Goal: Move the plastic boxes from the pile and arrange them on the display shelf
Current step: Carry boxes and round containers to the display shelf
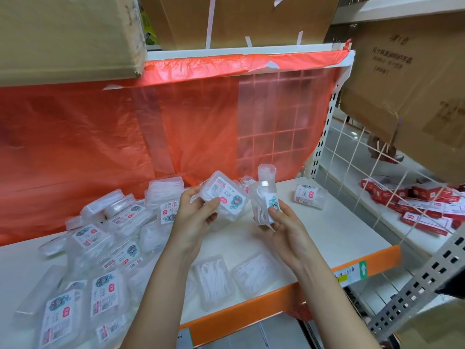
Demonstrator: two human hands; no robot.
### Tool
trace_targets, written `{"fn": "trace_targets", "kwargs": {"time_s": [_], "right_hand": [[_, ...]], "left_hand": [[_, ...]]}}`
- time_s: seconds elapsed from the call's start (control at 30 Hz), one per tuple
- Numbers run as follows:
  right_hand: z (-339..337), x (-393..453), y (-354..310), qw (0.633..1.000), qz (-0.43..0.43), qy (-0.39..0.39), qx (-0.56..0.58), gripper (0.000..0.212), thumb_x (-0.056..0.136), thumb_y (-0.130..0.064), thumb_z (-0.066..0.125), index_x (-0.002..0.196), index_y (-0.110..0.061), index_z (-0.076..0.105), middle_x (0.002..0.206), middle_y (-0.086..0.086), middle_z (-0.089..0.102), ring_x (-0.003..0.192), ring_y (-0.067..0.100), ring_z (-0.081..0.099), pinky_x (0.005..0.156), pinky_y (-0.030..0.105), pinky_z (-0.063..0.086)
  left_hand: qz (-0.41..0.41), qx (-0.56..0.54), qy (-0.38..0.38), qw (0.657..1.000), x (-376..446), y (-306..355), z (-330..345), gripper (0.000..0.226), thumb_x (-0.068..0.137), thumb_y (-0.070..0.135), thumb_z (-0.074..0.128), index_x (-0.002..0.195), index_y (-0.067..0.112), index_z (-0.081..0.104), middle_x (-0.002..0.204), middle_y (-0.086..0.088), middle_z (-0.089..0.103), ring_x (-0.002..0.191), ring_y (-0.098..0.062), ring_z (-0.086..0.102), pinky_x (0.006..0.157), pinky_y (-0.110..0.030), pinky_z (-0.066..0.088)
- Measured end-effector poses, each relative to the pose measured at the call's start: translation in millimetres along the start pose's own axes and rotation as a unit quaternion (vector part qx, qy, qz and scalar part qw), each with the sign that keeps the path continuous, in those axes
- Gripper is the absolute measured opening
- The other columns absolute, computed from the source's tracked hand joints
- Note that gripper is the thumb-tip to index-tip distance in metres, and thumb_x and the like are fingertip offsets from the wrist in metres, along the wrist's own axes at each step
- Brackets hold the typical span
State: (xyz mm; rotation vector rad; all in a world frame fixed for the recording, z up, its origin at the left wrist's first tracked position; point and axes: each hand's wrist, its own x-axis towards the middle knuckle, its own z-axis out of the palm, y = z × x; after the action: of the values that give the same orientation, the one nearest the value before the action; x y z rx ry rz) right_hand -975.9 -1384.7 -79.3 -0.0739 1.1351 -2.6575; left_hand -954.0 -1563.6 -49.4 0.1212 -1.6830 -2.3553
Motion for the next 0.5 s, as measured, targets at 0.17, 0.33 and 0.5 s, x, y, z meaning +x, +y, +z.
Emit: {"fn": "trace_targets", "kwargs": {"time_s": [0.17,0.33,0.5], "right_hand": [[6,-2,-2,0.998,0.008,-0.047,-0.034,0.083,0.057,-0.018,0.086,0.131,-0.003,0.05,0.112,0.012,0.066,0.093,0.017,0.065,0.084,0.027,0.045],[9,-4,4,0.999,0.021,-0.018,-0.02,0.067,0.079,0.003,0.063,0.14,-0.003,0.035,0.119,0.019,0.061,0.108,0.029,0.057,0.104,0.041,0.039],[16,-7,11,0.996,0.023,-0.017,-0.083,0.061,0.088,0.001,0.057,0.14,-0.014,0.029,0.106,0.009,0.069,0.098,0.022,0.065,0.096,0.038,0.045]], "left_hand": [[-0.024,-0.011,-0.052,0.998,-4,5,1,0.028,0.093,0.016,0.051,0.12,0.021,0.055,0.104,-0.002,0.068,0.094,-0.018,0.068,0.079,-0.038,0.054],[-0.042,0.021,-0.08,0.996,-7,-1,5,0.038,0.099,0.023,0.044,0.134,0.039,0.043,0.123,0.006,0.062,0.111,-0.016,0.063,0.088,-0.043,0.054],[-0.057,0.065,-0.073,0.994,-11,-6,12,0.036,0.096,0.025,0.051,0.13,0.023,0.042,0.122,-0.002,0.062,0.106,-0.013,0.065,0.089,-0.031,0.054]]}}
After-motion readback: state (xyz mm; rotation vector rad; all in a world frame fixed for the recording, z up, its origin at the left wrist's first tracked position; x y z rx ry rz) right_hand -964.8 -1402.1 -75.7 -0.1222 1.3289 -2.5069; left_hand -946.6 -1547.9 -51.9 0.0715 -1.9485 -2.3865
